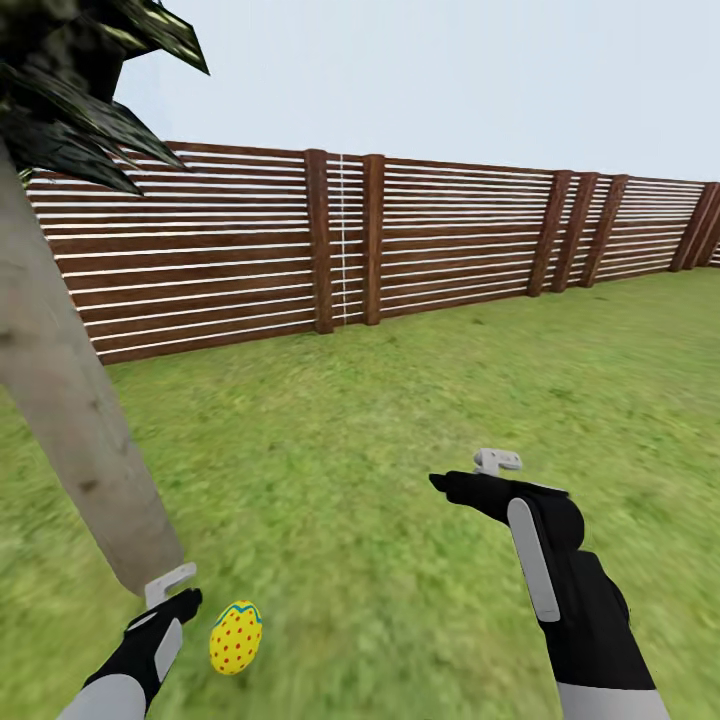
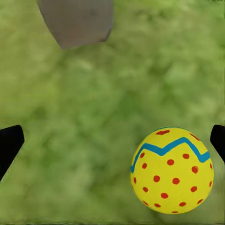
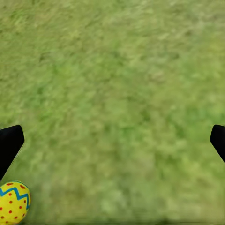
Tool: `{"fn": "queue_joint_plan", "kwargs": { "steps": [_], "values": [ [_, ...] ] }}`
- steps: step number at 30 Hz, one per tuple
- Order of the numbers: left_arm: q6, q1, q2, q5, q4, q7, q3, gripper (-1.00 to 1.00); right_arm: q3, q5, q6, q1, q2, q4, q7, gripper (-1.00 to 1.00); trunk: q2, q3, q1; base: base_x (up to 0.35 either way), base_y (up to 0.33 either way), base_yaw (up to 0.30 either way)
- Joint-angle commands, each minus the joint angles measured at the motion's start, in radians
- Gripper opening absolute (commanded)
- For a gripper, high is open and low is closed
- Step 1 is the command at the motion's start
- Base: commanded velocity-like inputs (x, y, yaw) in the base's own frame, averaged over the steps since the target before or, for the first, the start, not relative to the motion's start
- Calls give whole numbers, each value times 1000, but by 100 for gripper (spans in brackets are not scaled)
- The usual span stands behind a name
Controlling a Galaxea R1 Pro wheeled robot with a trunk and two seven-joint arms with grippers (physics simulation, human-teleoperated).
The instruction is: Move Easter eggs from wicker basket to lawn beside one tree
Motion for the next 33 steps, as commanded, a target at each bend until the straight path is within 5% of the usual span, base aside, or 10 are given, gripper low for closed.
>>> {"fn": "queue_joint_plan", "kwargs": {
  "steps": [1, 33],
  "values": [
    [4, -1, -1, -10, -1, 0, 5, 100, -2, -7, 4, 0, 1, -1, -4, 100, 7, 2, -4, -149, 0, 287],
    [4, -1, -2, -12, 4, 2, 5, 100, -3, -7, 6, 0, 2, -1, -4, 100, 231, 103, -127, -124, 0, 78]
  ]
}}
